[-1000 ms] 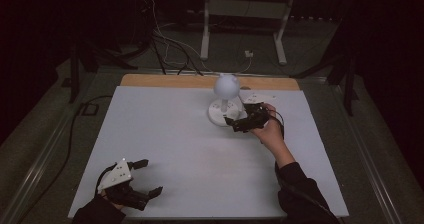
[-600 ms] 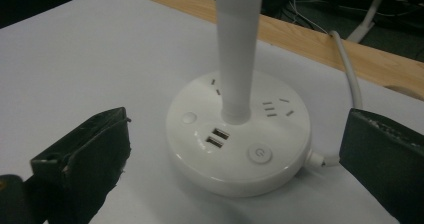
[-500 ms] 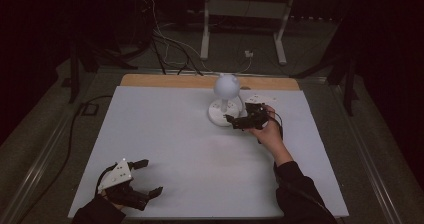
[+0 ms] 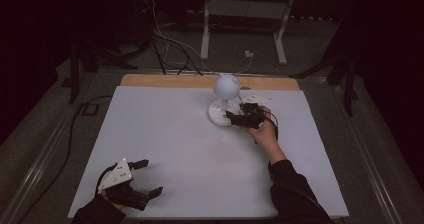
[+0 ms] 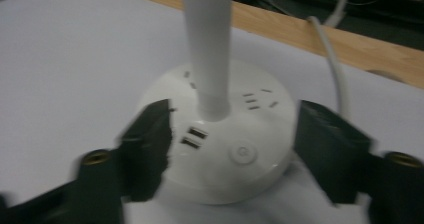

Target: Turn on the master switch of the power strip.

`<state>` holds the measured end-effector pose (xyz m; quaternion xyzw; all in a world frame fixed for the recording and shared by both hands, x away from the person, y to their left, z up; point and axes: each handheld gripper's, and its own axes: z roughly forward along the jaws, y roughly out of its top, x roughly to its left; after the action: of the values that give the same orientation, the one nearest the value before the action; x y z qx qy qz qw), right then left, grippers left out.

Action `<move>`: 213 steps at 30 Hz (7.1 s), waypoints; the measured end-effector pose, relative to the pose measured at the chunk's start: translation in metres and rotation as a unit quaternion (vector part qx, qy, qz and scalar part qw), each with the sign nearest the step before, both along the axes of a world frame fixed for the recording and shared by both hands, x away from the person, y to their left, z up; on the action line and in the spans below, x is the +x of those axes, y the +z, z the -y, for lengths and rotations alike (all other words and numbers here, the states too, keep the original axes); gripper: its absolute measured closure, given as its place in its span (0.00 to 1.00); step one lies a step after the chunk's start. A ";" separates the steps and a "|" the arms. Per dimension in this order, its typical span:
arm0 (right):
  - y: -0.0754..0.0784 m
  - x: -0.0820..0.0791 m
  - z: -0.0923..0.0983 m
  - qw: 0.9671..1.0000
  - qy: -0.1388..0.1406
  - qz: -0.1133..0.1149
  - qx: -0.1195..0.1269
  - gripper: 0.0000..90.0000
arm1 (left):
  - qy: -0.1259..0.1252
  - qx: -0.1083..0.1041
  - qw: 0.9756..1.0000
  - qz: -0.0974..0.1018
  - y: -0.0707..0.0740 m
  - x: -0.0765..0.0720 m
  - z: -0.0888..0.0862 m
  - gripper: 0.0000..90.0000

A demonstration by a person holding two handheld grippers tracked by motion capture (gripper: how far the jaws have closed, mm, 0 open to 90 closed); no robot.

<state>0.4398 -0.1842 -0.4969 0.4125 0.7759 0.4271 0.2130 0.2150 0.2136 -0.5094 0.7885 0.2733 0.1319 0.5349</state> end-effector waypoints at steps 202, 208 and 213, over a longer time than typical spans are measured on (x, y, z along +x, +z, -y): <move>-0.021 -0.201 0.122 0.994 0.079 -0.070 -0.040 0.00 | -0.014 0.008 1.000 0.001 0.000 -0.002 0.003 0.00; -0.024 -0.199 0.123 0.993 0.077 -0.073 -0.051 0.00 | -0.015 0.009 1.000 0.001 0.000 -0.001 0.003 0.00; -0.025 -0.197 0.120 0.993 0.084 -0.073 -0.049 0.00 | -0.016 0.010 1.000 -0.001 0.000 -0.001 0.004 0.00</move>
<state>0.2430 -0.3042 -0.5219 0.3650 0.8412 0.3737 0.1397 0.2141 0.2097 -0.5098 0.7982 0.2598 0.1256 0.5288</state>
